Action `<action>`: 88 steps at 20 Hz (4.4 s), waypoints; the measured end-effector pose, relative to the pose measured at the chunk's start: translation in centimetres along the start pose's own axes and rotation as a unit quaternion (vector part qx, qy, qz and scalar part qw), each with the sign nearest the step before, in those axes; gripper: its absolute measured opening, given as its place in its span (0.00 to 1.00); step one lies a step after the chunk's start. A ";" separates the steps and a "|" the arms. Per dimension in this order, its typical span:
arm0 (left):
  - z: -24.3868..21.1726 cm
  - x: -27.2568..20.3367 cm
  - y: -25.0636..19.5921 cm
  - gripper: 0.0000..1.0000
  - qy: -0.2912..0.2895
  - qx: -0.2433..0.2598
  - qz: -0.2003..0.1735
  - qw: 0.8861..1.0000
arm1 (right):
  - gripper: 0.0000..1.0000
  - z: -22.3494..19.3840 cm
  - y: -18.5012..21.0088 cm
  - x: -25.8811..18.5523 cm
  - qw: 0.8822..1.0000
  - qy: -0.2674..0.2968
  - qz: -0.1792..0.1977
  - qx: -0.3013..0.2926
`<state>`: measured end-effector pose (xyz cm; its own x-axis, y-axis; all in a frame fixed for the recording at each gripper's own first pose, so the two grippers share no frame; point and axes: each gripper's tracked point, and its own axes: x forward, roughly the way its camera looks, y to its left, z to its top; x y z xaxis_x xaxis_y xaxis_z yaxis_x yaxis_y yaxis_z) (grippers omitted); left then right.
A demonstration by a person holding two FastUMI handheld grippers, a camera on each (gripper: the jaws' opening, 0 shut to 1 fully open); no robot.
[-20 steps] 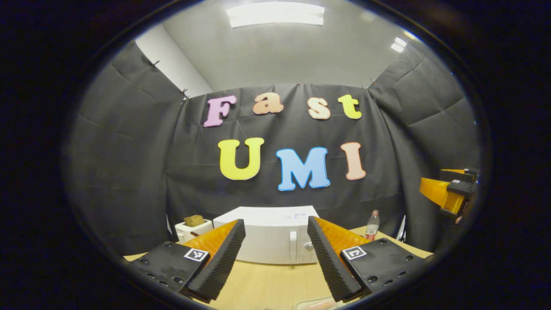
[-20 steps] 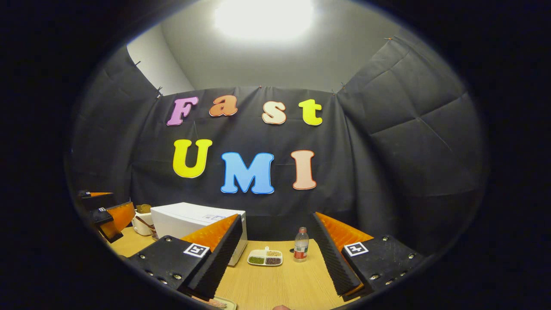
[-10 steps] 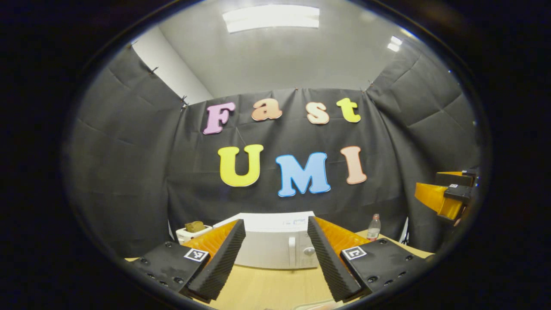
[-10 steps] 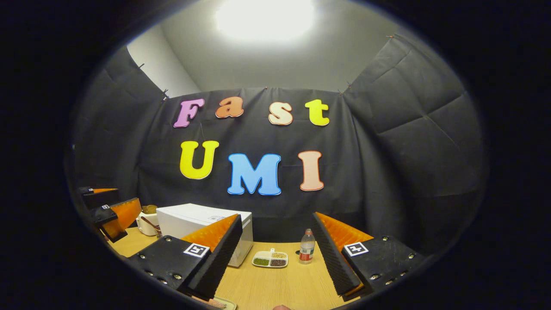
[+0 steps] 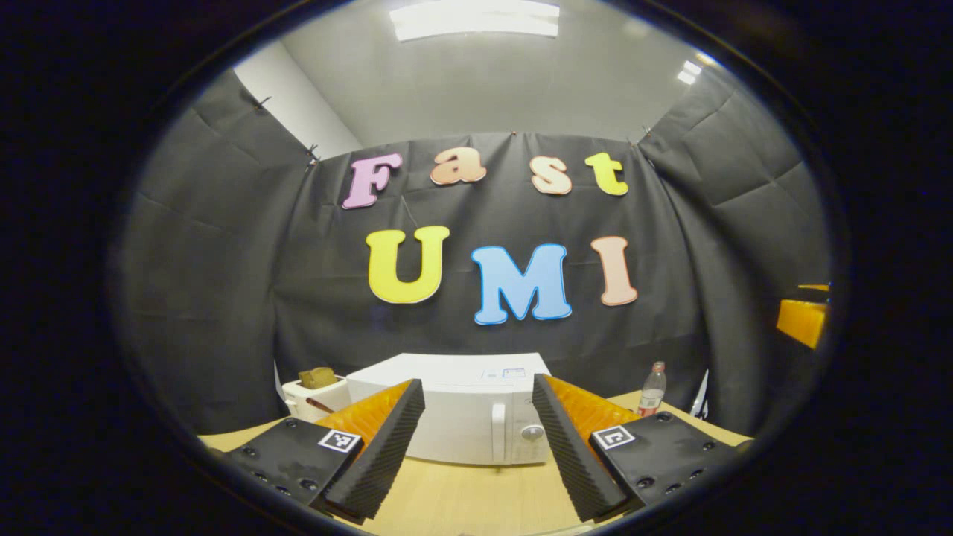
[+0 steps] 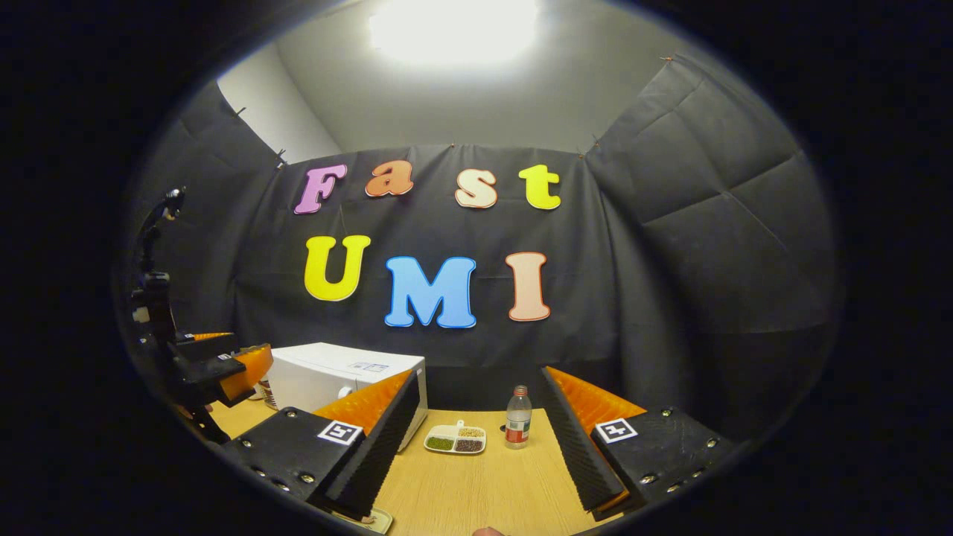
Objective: Open the microwave oven with the left hand, put the food in, and close the microwave oven.
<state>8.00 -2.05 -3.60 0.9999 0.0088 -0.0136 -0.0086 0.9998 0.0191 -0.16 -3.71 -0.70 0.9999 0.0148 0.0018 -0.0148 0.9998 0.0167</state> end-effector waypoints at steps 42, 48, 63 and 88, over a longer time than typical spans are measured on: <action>-20.6 18.0 -3.5 0.12 0.189 -0.010 -0.102 0.977 | 0.97 -1.7 6.1 -1.6 0.988 0.058 -0.116 -0.084; -19.7 11.6 -0.7 0.12 0.171 -0.003 -0.122 0.978 | 0.97 -1.4 7.5 -0.2 0.995 0.044 -0.066 -0.064; -18.9 -0.7 11.9 0.17 0.196 0.034 -0.016 0.980 | 0.97 -2.0 15.7 1.1 0.994 0.031 0.096 -0.038; -20.1 -7.0 25.6 0.19 0.222 -0.021 0.076 0.972 | 0.96 -3.2 19.6 -2.0 0.977 0.049 0.206 -0.003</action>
<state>0.49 23.86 -23.12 0.8826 0.1549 -0.4439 -0.1663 0.9860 0.0133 -2.49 15.93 -3.57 0.9042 0.4178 -0.0887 -0.4169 0.9085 0.0290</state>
